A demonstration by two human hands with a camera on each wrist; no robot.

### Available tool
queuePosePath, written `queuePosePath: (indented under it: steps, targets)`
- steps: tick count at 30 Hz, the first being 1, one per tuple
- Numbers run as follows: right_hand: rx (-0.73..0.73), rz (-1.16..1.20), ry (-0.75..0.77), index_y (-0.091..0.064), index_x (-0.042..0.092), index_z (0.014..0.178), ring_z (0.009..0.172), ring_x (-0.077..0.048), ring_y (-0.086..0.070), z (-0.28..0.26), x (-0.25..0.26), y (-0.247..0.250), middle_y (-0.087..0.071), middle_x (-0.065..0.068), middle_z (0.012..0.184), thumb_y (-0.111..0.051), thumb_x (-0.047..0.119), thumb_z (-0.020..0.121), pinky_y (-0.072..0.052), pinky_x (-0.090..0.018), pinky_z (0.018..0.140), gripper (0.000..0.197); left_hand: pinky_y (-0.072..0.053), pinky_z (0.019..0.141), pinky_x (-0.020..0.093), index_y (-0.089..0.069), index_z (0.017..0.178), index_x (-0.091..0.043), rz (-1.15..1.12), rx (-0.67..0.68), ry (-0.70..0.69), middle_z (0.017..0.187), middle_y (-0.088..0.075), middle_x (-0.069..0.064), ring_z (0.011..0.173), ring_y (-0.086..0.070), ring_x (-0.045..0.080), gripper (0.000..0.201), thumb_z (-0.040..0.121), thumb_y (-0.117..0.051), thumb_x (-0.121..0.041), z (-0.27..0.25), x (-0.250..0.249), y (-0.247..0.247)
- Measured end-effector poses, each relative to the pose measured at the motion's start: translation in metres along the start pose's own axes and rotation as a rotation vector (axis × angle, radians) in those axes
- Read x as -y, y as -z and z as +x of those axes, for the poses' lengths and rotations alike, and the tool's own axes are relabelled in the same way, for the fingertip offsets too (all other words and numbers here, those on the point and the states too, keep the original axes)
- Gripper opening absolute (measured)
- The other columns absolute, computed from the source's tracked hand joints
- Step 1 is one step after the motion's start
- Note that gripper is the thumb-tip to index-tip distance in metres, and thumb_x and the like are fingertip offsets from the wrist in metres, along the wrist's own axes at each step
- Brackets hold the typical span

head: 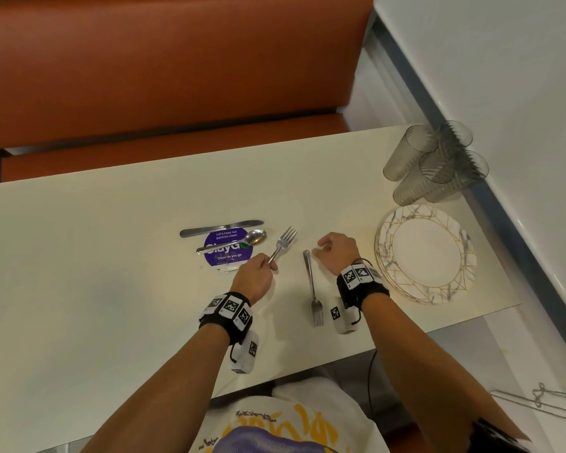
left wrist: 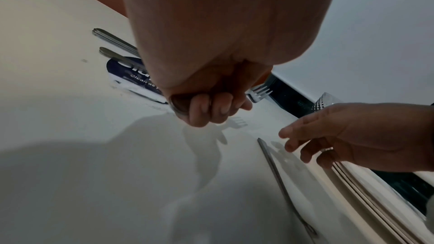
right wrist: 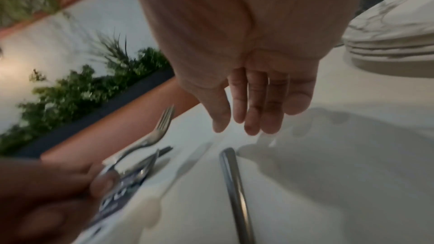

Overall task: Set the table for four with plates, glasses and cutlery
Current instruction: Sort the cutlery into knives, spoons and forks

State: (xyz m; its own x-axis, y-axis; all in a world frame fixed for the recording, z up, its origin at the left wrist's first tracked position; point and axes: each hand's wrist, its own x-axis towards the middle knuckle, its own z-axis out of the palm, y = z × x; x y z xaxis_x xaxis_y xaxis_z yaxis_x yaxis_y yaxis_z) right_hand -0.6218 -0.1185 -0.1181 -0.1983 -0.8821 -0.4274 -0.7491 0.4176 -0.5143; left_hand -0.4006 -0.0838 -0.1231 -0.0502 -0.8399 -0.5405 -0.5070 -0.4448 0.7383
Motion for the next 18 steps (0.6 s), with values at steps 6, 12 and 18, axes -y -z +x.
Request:
queuePosePath:
  steps: [6, 12, 18]
  targets:
    - [0.09, -0.083, -0.036, -0.062, 0.012, 0.11, 0.09, -0.022, -0.059, 0.003, 0.006, -0.021, -0.054, -0.002, 0.099, -0.082, 0.037, 0.08, -0.043, -0.026, 0.076, 0.045, -0.047, 0.079, 0.037, -0.069, 0.093, -0.017, -0.004, 0.0, 0.036, 0.093, -0.068, -0.002, 0.079, -0.058, 0.019, 0.03, 0.102, -0.041, -0.013, 0.007, -0.002, -0.003]
    - [0.141, -0.165, -0.002, -0.069, 0.006, 0.1, 0.103, -0.029, -0.066, 0.014, 0.023, -0.025, -0.069, -0.013, 0.11, -0.077, 0.02, 0.084, -0.055, -0.033, 0.086, 0.023, -0.041, 0.069, 0.031, -0.07, 0.1, -0.01, -0.003, -0.016, 0.048, 0.092, -0.066, -0.008, 0.077, -0.055, 0.014, 0.029, 0.103, -0.041, -0.011, 0.013, -0.006, 0.0]
    - [0.15, -0.183, 0.037, -0.075, 0.001, 0.093, 0.102, -0.031, -0.069, 0.016, 0.029, -0.02, -0.075, -0.016, 0.105, -0.07, 0.011, 0.088, -0.055, -0.032, 0.09, 0.013, -0.042, 0.07, 0.032, -0.072, 0.099, -0.008, -0.063, -0.034, 0.059, 0.092, -0.066, -0.003, 0.078, -0.055, 0.016, 0.031, 0.102, -0.042, -0.011, 0.014, -0.008, 0.003]
